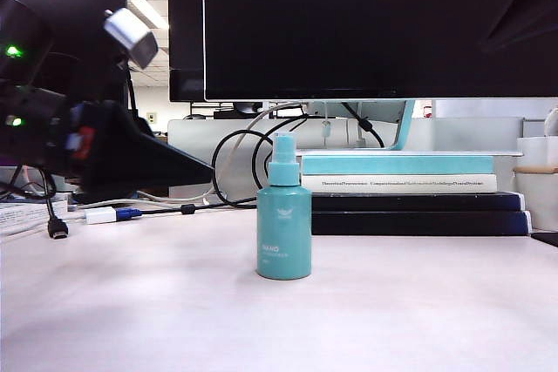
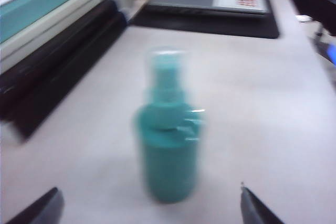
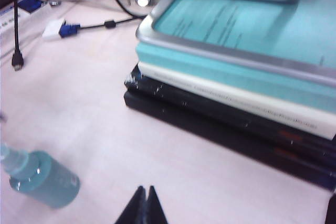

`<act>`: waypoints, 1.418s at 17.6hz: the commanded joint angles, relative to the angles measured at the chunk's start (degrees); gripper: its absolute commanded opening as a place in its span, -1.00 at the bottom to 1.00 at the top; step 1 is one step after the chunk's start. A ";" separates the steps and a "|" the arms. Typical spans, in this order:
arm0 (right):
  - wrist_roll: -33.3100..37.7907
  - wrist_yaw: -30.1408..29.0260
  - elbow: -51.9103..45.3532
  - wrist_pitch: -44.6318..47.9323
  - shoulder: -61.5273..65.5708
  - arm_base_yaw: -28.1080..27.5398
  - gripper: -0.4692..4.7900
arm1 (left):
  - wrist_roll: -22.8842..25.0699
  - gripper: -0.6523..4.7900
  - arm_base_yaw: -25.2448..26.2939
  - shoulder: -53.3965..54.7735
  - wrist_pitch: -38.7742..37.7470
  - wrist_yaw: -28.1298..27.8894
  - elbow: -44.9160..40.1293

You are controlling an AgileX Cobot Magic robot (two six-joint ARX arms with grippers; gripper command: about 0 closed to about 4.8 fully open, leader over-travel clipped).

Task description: Pick up the sprayer with the left hand and remove the lid with the right hand then place it on the table.

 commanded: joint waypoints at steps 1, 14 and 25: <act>-0.46 -0.61 0.22 0.81 0.11 -0.02 -0.84 | -6.51 1.00 0.17 2.56 -0.31 0.13 3.15; -0.46 -2.01 0.22 0.90 0.11 0.04 -0.84 | -3.52 1.00 -6.99 9.51 -4.11 -2.01 7.10; -0.55 -1.90 0.09 1.14 0.11 0.04 -0.84 | -7.37 1.00 -11.39 13.20 -2.27 -3.28 9.55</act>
